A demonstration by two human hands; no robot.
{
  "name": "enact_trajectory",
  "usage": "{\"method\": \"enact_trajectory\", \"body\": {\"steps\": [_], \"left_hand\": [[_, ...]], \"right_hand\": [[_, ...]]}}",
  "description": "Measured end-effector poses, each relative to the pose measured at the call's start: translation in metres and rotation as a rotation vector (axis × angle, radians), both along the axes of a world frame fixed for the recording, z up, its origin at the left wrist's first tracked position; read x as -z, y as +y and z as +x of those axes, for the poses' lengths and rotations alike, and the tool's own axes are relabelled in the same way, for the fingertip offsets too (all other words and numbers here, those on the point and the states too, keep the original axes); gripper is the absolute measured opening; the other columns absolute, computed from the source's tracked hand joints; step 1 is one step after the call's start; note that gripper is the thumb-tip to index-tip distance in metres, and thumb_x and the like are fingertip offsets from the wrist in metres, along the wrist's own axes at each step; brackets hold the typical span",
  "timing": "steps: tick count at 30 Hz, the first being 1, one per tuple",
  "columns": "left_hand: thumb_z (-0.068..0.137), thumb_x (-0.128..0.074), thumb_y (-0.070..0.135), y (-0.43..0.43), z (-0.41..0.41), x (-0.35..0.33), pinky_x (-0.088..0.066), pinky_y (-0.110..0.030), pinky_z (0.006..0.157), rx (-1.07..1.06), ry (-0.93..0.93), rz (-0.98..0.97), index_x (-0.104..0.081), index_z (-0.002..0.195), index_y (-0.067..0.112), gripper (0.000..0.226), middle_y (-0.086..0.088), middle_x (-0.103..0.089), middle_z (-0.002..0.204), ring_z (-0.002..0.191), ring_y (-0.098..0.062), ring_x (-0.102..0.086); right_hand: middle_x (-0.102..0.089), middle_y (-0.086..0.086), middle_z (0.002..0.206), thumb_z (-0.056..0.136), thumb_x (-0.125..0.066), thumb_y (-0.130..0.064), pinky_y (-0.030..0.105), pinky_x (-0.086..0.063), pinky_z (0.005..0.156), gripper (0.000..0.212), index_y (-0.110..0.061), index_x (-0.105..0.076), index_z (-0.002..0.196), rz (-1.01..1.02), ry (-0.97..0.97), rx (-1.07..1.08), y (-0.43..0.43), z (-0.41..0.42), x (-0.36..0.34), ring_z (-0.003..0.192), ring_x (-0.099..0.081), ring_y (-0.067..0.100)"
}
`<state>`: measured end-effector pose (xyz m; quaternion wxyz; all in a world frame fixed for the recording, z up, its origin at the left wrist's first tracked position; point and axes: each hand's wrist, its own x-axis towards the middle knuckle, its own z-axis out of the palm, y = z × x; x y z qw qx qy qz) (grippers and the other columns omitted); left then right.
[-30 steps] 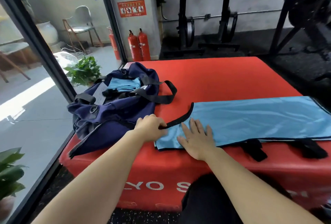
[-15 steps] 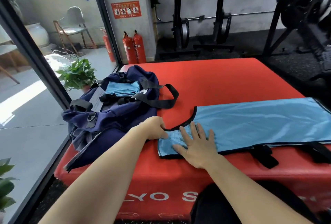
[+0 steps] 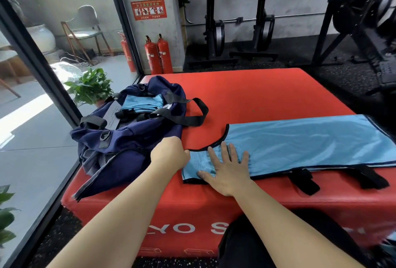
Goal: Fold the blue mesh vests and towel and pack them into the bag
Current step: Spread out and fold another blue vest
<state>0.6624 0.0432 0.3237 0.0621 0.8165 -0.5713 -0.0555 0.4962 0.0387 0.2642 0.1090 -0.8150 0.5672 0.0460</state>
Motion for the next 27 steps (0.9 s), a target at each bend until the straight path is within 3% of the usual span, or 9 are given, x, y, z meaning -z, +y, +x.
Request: {"method": "enact_trajectory", "body": {"steps": [7,11,13,15,18,20,24,27], "left_hand": [[0.089,-0.062,0.037,0.019,-0.024,0.015,-0.042,-0.030,0.069,-0.120,0.023,0.028,-0.052,0.088,0.018,0.022,-0.003,-0.064,0.107,0.099,-0.027,-0.064],[0.092,-0.058,0.025,0.024,-0.034,0.019,-0.040,-0.030,0.071,-0.184,0.068,0.037,-0.057,0.098,0.015,0.012,-0.005,-0.063,0.113,0.091,-0.026,-0.058],[0.091,-0.054,0.019,0.025,-0.039,0.020,-0.041,-0.031,0.071,-0.182,0.069,0.015,-0.058,0.102,0.013,0.013,-0.007,-0.061,0.115,0.096,-0.027,-0.059],[0.091,-0.052,0.016,0.025,-0.044,0.019,-0.040,-0.033,0.070,-0.175,0.086,-0.053,-0.051,0.103,0.012,0.012,-0.007,-0.061,0.111,0.102,-0.031,-0.061],[0.093,-0.048,0.010,0.023,-0.048,0.018,-0.039,-0.035,0.065,-0.165,0.200,-0.183,-0.035,0.105,0.009,0.018,-0.006,-0.056,0.091,0.083,-0.032,-0.058],[0.094,-0.045,0.007,0.022,-0.046,0.019,-0.039,-0.036,0.064,-0.145,0.278,-0.222,-0.032,0.114,0.011,0.024,-0.005,-0.055,0.089,0.077,-0.030,-0.053],[0.093,-0.039,0.004,0.025,-0.038,0.021,-0.038,-0.035,0.063,-0.076,0.264,-0.139,-0.033,0.109,0.021,0.024,-0.008,-0.060,0.093,0.078,-0.030,-0.054],[0.094,-0.038,0.011,0.027,-0.034,0.023,-0.045,-0.034,0.073,-0.019,0.245,0.004,-0.051,0.118,0.026,0.031,-0.004,-0.049,0.110,0.083,-0.026,-0.057]], "right_hand": [[0.027,0.007,0.159,0.087,-0.010,-0.080,0.064,0.020,0.109,0.083,-0.037,0.015,0.153,-0.033,-0.001,0.023,0.004,-0.018,-0.012,0.145,0.029,0.030],[0.026,0.010,0.159,0.087,-0.006,-0.079,0.065,0.022,0.107,0.082,-0.035,0.014,0.153,-0.071,0.049,0.113,0.010,-0.041,-0.009,0.144,0.030,0.033],[0.023,0.013,0.160,0.088,-0.005,-0.078,0.065,0.023,0.105,0.082,-0.033,0.015,0.153,-0.089,0.086,0.157,0.012,-0.052,-0.008,0.144,0.029,0.034],[0.021,0.014,0.160,0.088,-0.004,-0.077,0.066,0.022,0.105,0.082,-0.031,0.015,0.153,-0.078,0.098,0.187,0.013,-0.062,-0.007,0.145,0.027,0.036],[0.022,0.013,0.160,0.089,-0.007,-0.077,0.067,0.015,0.108,0.082,-0.031,0.013,0.154,0.020,0.040,0.201,0.014,-0.072,-0.006,0.146,0.022,0.036],[0.021,0.013,0.160,0.090,-0.008,-0.076,0.067,0.014,0.109,0.082,-0.031,0.012,0.154,0.050,0.022,0.192,0.015,-0.074,-0.010,0.147,0.020,0.035],[0.015,0.015,0.161,0.093,-0.008,-0.071,0.064,0.018,0.108,0.078,-0.027,0.007,0.156,-0.103,0.087,0.200,0.003,-0.084,-0.028,0.148,0.017,0.032],[0.013,0.016,0.162,0.093,-0.009,-0.071,0.064,0.016,0.111,0.078,-0.027,0.006,0.156,-0.136,0.161,0.238,-0.008,-0.107,-0.031,0.148,0.015,0.034]]}}
